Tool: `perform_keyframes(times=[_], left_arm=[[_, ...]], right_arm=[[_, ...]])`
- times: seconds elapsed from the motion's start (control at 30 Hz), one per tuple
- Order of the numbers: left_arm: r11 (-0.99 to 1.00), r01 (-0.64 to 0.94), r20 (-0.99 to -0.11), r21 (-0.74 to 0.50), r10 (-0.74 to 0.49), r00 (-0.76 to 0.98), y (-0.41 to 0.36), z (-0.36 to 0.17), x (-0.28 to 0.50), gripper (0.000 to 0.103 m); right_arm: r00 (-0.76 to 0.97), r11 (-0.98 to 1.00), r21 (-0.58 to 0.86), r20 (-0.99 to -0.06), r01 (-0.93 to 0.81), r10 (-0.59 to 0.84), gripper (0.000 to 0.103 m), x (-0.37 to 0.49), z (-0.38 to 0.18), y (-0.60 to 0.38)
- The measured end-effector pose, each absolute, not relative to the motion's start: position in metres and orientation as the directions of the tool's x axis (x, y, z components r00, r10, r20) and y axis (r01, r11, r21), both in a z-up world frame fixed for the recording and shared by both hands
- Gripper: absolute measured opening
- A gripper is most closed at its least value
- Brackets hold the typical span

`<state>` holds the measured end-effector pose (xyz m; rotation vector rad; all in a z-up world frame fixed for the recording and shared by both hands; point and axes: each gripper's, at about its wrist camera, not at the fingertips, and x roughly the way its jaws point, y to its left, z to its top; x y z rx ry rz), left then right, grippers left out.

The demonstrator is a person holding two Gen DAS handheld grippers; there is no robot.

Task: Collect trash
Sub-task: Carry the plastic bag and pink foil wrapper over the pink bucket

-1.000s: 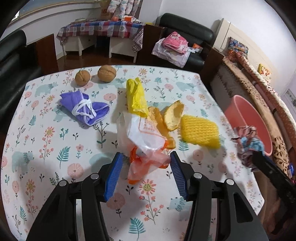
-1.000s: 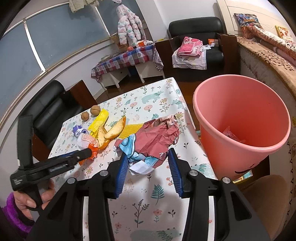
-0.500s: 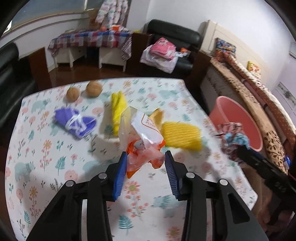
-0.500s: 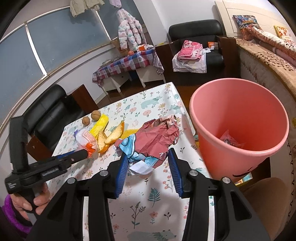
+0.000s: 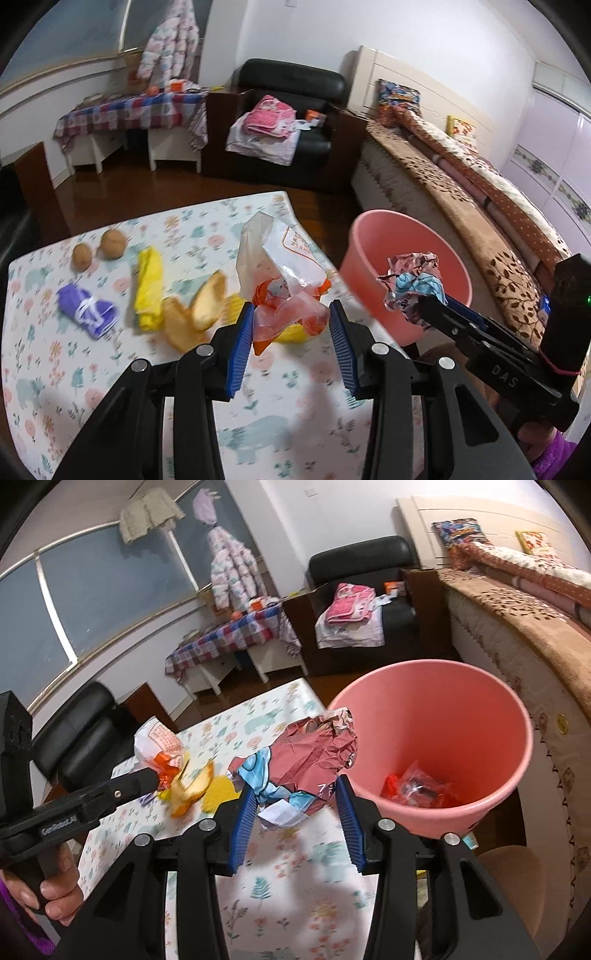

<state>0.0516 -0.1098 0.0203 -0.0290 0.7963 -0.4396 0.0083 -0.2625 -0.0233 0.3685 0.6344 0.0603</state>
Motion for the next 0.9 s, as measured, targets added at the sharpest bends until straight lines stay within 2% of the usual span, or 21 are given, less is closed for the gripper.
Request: perform_keyframes(times=[0.33,0.53,0.9], left_arm=[[0.872,0.455,-0.687,-0.183,-0.444,0.575,-0.165,0.025,0.061,0.041],[0.848,0.501,-0.691,-0.172,-0.466,0.552,-0.201,0.024,0.073,0.041],[0.835,0.531,-0.734,-0.142,-0.449,0.509,-0.255,0.001,0.103,0.041]], right_arm=[[0.835,0.915,0.367,-0.546,0.168,0.066,0.044,0.008,-0.028,-0.313],[0.826,0.902,0.371,-0.563,0.22,0.031,0.044,0.015,-0.04,-0.34],[0.805,0.879,0.396,-0.593,0.264,0.025,0.044,0.033,-0.06,-0.373]])
